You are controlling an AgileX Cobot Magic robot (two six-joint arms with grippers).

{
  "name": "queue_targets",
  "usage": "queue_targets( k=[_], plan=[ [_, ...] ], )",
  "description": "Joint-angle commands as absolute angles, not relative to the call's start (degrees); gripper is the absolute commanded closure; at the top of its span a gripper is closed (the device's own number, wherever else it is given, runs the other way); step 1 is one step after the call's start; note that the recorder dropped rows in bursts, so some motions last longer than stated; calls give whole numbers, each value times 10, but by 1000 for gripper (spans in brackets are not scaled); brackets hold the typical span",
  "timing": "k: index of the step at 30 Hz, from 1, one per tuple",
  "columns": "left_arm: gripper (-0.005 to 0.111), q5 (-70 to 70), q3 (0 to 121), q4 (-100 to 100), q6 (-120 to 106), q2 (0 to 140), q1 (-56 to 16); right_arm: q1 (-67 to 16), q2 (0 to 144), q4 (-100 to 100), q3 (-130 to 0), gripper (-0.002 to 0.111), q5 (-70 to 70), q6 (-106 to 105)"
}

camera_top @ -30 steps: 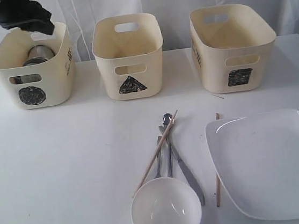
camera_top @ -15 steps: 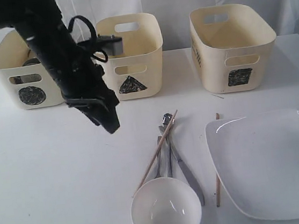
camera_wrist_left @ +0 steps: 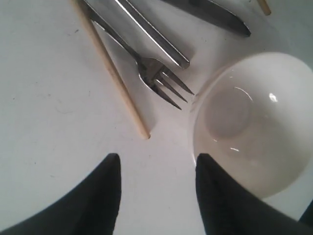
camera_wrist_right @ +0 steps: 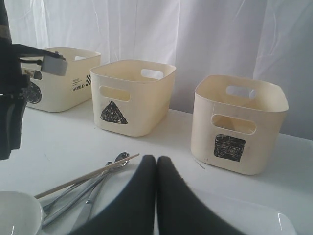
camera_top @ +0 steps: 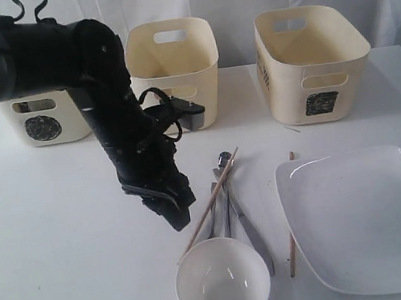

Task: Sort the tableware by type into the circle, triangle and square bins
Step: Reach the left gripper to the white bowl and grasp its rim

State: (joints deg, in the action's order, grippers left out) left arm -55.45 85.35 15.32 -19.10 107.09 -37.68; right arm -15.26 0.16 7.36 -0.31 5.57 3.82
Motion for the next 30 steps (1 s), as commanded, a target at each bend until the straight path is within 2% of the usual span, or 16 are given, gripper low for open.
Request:
queue_targets(
  k=[1,30],
  plan=[
    [55,-526,831,164,-195,1066,-392,-149,0,73,0,108,50,37],
    [55,-485,781,249,-269,1085,-396,-149,0,72,0,108,50,37]
  ],
)
